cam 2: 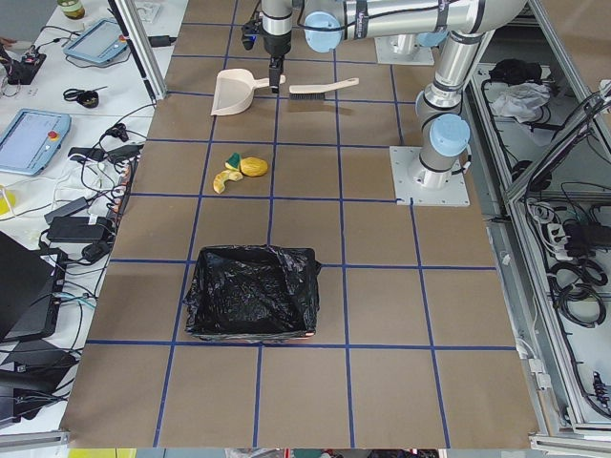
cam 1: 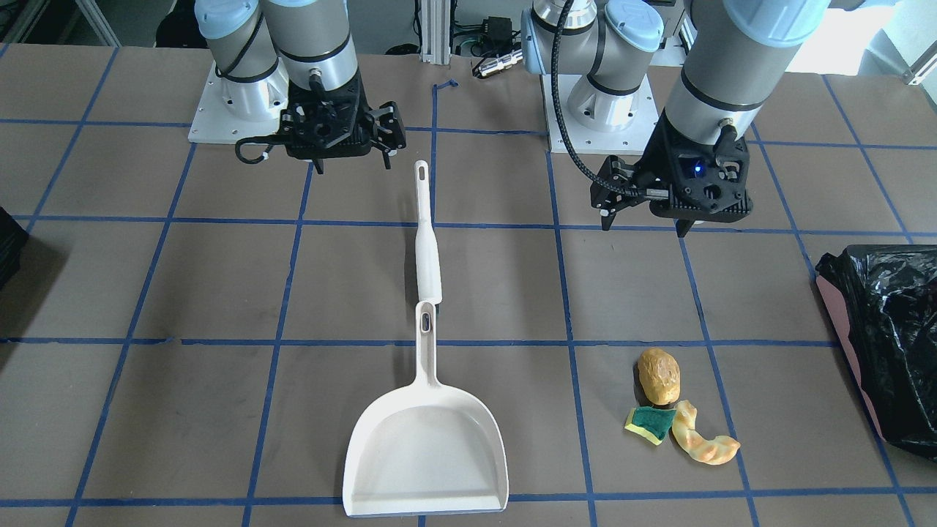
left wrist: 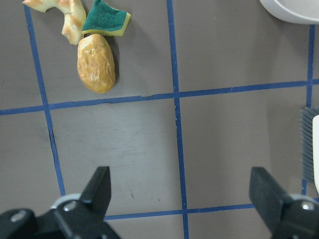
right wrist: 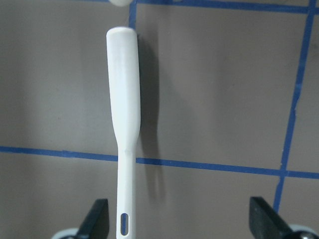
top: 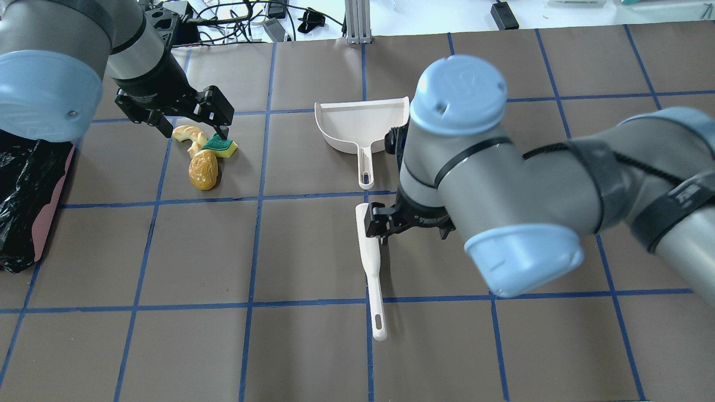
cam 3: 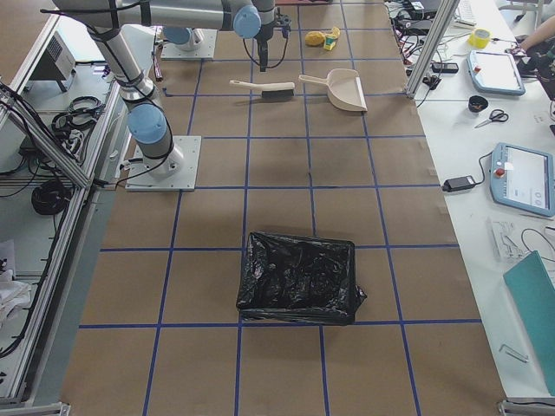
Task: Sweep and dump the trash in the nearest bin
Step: 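Grasp the white brush handle with the right gripper while the left gripper rises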
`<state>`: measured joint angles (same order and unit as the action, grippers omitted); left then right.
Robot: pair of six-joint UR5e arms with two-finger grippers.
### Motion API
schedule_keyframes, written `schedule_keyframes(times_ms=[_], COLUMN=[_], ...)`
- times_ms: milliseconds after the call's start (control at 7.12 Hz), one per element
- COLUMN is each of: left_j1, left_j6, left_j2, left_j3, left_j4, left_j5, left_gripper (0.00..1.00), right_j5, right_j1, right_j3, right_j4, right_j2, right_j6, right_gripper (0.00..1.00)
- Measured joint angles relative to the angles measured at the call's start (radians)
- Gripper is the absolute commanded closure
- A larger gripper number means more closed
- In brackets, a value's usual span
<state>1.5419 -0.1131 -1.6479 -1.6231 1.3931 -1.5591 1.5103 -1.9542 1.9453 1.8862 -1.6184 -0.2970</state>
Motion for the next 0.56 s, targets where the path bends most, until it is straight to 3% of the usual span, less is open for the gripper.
schedule_keyframes(times_ms=[281,561], left_j1=[0.002,0.009], left_j6=[0.026,0.058], left_j2=[-0.056,-0.108], left_j3=[0.003,0.017], left_j4=[-0.071,-0.135], left_j5=[0.009,0.068], left_gripper=[0.0,0.0], right_j5=[-0.001,0.0], right_j1=[-0.061,-0.114], right_j3=[0.144,0.205], right_j4=[0.187,0.315], right_j2=[0.04,0.107], right_j6=[-0.032,-0.065], right_gripper=[0.05,0.06])
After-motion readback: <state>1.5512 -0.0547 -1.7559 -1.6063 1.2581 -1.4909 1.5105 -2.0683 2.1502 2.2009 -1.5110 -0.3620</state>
